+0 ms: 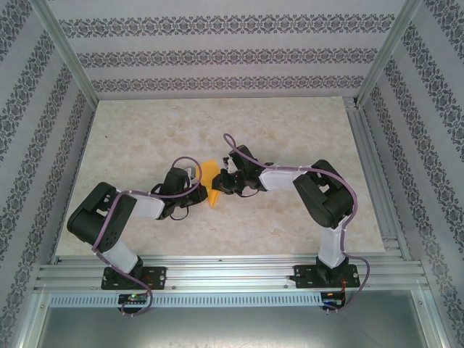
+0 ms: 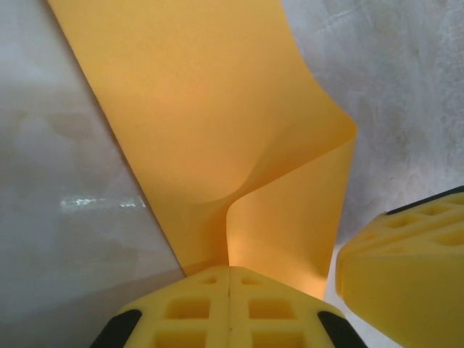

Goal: Fold a paper plane with a square sheet of paper (pick it up from the middle)
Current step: Third fold the triangle at the center of the table.

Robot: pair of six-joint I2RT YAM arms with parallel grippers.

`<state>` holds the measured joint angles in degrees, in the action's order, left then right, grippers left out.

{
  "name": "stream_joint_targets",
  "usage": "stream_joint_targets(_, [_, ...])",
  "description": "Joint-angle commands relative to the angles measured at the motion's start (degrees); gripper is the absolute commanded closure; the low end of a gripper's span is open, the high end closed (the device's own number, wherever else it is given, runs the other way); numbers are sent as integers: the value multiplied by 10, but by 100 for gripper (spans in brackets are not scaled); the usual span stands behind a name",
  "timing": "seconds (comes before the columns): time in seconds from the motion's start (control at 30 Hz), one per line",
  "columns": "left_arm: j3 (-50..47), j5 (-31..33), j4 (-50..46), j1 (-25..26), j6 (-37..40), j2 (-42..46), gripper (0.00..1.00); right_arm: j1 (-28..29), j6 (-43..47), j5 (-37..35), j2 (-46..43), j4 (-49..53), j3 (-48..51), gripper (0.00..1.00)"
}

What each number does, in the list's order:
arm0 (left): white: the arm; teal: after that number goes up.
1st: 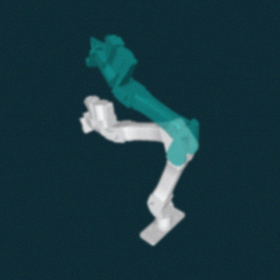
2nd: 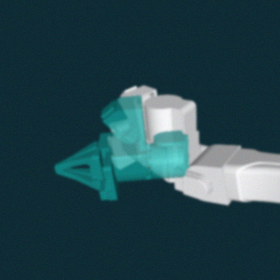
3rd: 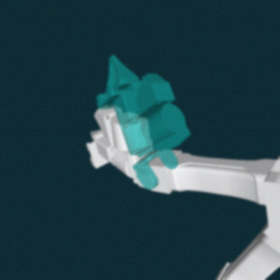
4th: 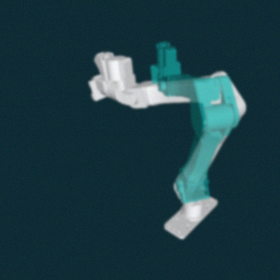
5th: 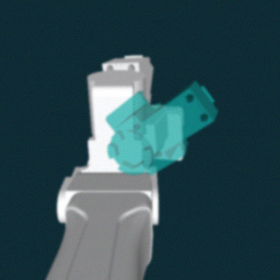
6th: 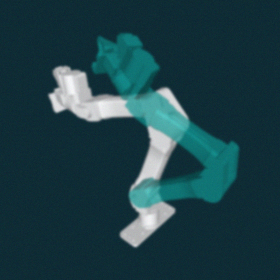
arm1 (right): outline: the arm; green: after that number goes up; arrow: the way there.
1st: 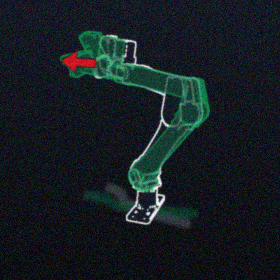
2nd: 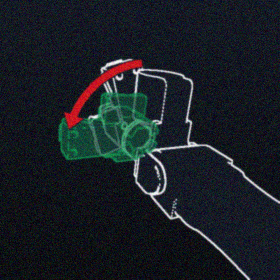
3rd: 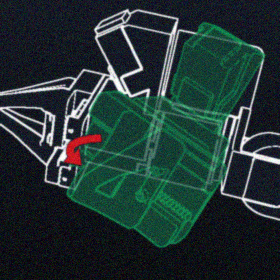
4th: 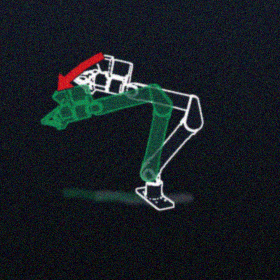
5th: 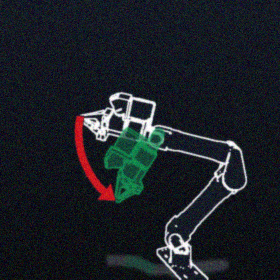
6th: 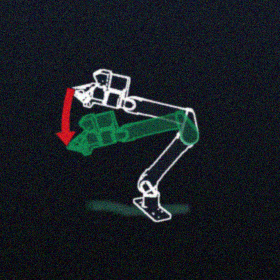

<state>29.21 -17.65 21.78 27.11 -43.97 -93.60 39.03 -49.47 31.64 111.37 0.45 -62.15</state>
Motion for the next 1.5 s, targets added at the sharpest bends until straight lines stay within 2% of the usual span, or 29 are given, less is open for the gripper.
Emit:
stream_joint_targets(0.0, [12,2,-3,-6,13,-17,100,9,12,4,16,10,-11,87])
stream_joint_targets(1.2, [-2,30,-36,-6,14,-3,100,15,28,17,37,38,-22,86])
stream_joint_targets(1.47, [-8,35,-39,-6,6,35,100,16,32,16,38,44,-21,86])
